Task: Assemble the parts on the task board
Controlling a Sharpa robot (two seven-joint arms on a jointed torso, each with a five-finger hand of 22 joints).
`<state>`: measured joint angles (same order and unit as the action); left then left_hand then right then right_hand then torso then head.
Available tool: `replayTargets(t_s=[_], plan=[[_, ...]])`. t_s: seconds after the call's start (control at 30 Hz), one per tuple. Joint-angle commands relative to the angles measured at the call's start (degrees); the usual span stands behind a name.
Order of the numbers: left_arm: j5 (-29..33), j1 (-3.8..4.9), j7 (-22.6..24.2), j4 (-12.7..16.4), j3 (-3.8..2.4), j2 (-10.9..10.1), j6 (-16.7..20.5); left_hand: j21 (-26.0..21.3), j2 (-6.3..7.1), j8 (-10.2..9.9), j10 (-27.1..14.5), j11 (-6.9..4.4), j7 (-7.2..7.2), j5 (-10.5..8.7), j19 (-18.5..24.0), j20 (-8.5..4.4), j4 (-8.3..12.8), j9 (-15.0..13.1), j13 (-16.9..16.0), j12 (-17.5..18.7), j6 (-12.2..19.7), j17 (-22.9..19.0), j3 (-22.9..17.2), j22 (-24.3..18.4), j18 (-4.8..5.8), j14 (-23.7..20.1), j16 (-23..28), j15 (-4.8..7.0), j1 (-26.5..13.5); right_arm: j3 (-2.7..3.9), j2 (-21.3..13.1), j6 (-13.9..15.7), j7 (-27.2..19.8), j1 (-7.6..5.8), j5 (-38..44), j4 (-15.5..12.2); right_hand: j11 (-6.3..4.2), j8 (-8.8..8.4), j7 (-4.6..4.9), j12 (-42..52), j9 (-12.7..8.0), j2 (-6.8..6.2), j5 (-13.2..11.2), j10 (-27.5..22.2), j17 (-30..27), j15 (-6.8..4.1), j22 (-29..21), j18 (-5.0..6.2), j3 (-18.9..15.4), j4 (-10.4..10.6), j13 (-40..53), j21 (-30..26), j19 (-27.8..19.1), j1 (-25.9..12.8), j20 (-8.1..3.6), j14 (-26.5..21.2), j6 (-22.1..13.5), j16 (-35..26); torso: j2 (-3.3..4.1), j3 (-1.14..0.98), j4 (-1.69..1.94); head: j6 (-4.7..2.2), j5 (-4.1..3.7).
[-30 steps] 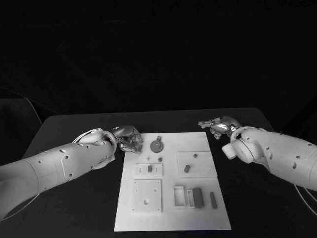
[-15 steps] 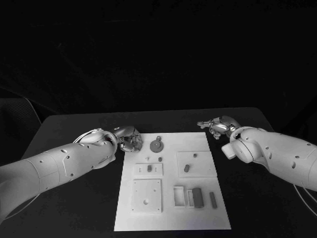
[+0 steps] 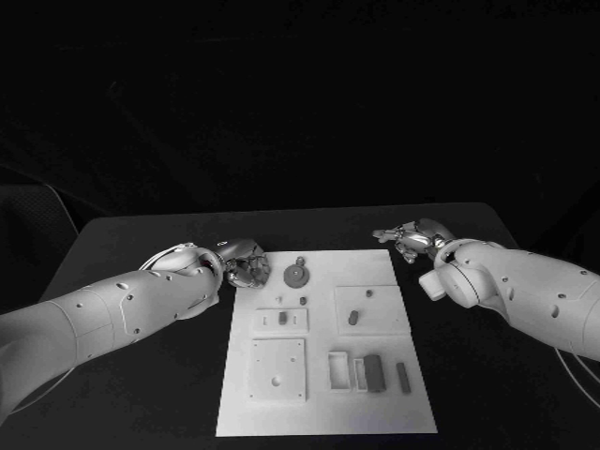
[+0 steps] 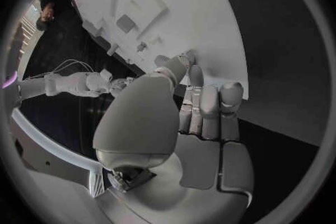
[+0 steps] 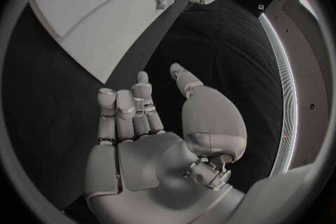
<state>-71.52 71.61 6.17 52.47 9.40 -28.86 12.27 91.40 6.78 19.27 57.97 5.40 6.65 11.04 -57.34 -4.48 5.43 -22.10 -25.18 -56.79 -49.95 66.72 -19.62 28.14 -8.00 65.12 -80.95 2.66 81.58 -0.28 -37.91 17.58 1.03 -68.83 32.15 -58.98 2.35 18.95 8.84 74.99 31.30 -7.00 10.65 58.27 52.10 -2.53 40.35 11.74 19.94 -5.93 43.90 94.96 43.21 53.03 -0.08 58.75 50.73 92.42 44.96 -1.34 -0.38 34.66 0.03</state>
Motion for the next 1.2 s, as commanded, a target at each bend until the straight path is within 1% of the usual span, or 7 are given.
replayTargets(t_s=[0.03,0.3,0.5,0.6,0.77,0.97,1.2], plan=[[-0.31,0.01,0.05,-0.04,-0.03,0.07,-0.64,0.43,0.14,0.19,-0.31,0.06,-0.59,0.28,-0.14,-0.07,0.03,-0.01,-0.09,-0.31,0.00,0.09,-0.39,0.09,-1.90,0.06,-0.29,0.26,0.60,0.01,0.04,-0.96,-0.19,0.03,0.33,-0.03,-0.07,0.08,0.29,-0.22,-0.01,0.60,0.03,0.17,-0.10,-0.31,0.08,1.37,-0.20,-0.02,-0.06,7.92,0.22,-0.15,-0.05,0.04,-0.03,-0.40,0.02,-0.03,0.00,-0.02,-0.03],[-0.31,0.01,-0.05,-0.16,-0.03,0.23,-0.75,0.46,0.13,0.14,-0.30,0.08,-0.70,0.27,-0.16,-0.06,-0.02,0.00,-0.09,-0.33,0.07,0.09,-0.51,0.10,-1.88,0.07,-0.32,0.26,0.54,0.01,0.11,-1.02,-0.20,0.05,0.33,0.02,-0.07,0.08,0.29,-0.23,-0.01,0.62,0.03,0.17,-0.10,-0.31,0.08,1.37,-0.20,-0.01,-0.07,7.92,0.24,-0.16,-0.05,0.04,-0.03,-0.40,0.01,-0.02,0.03,0.03,-0.07],[-0.17,0.02,0.10,-0.31,-0.03,0.35,-0.99,0.75,-0.69,0.45,-0.48,0.11,-0.21,0.25,-0.28,-0.07,-0.62,-0.18,-0.15,-0.44,-0.73,0.13,-1.84,0.19,-1.82,0.20,-0.58,0.25,0.00,0.01,0.14,-1.04,-0.19,0.07,0.33,0.06,-0.08,0.08,0.29,-0.23,-0.01,0.64,0.03,0.18,-0.10,-0.31,0.08,1.37,-0.21,0.00,-0.08,7.92,0.25,-0.18,-0.06,0.05,-0.02,-0.40,-0.01,-0.03,0.00,0.11,-0.03],[-0.03,0.02,0.14,-0.33,-0.04,0.46,-0.90,0.79,-0.67,0.49,-0.54,0.14,-0.17,0.17,-0.29,-0.06,-0.73,-0.21,-0.16,-0.44,-0.85,0.13,-1.92,0.21,-1.81,0.22,-0.62,0.24,-0.20,0.01,0.17,-1.02,-0.17,0.08,0.33,0.06,-0.08,0.08,0.29,-0.23,-0.02,0.64,0.03,0.18,-0.10,-0.31,0.08,1.38,-0.22,0.00,-0.09,7.92,0.25,-0.19,-0.06,0.05,-0.02,-0.40,-0.01,-0.03,0.00,0.12,-0.01],[0.02,0.02,-0.09,-0.31,-0.04,0.59,-0.93,1.11,0.45,0.36,-0.79,0.24,-0.15,-0.08,-0.24,-0.07,-1.03,-0.22,-0.25,-0.58,-0.79,0.19,-1.76,0.34,-1.76,0.23,-0.85,0.20,-1.68,0.01,0.25,-1.05,-0.18,0.10,0.33,0.08,-0.08,0.08,0.29,-0.24,-0.02,0.66,0.03,0.19,-0.10,-0.31,0.08,1.38,-0.23,0.01,-0.09,7.92,0.26,-0.20,-0.06,0.06,-0.01,-0.41,0.01,-0.04,0.04,0.10,0.05],[0.17,0.02,-0.39,-0.43,-0.04,0.63,-1.00,1.21,0.86,0.09,-0.86,0.24,0.00,-0.03,-0.20,-0.10,-1.00,-0.13,-0.29,-0.64,-0.36,0.20,-1.64,0.37,-1.78,0.20,-0.92,0.20,-2.15,0.01,0.23,-1.03,-0.16,0.11,0.33,0.13,-0.08,0.08,0.29,-0.24,-0.02,0.67,0.03,0.19,-0.11,-0.32,0.08,1.38,-0.23,0.02,-0.10,7.92,0.27,-0.21,-0.06,0.06,-0.01,-0.41,0.00,-0.08,0.01,0.19,0.08],[0.20,0.02,-0.68,-0.50,-0.04,0.68,-1.22,1.35,1.19,-0.10,-0.96,0.25,0.35,-0.02,-0.15,-0.12,-1.13,-0.07,-0.34,-0.73,-0.05,0.20,-1.30,0.42,-1.77,0.17,-1.00,0.20,-3.12,0.01,0.24,-1.06,-0.16,0.11,0.33,0.10,-0.08,0.08,0.28,-0.25,-0.02,0.68,0.03,0.20,-0.11,-0.32,0.08,1.39,-0.24,0.02,-0.11,7.92,0.28,-0.22,-0.06,0.06,-0.01,-0.41,0.01,-0.06,0.02,0.20,0.04]])
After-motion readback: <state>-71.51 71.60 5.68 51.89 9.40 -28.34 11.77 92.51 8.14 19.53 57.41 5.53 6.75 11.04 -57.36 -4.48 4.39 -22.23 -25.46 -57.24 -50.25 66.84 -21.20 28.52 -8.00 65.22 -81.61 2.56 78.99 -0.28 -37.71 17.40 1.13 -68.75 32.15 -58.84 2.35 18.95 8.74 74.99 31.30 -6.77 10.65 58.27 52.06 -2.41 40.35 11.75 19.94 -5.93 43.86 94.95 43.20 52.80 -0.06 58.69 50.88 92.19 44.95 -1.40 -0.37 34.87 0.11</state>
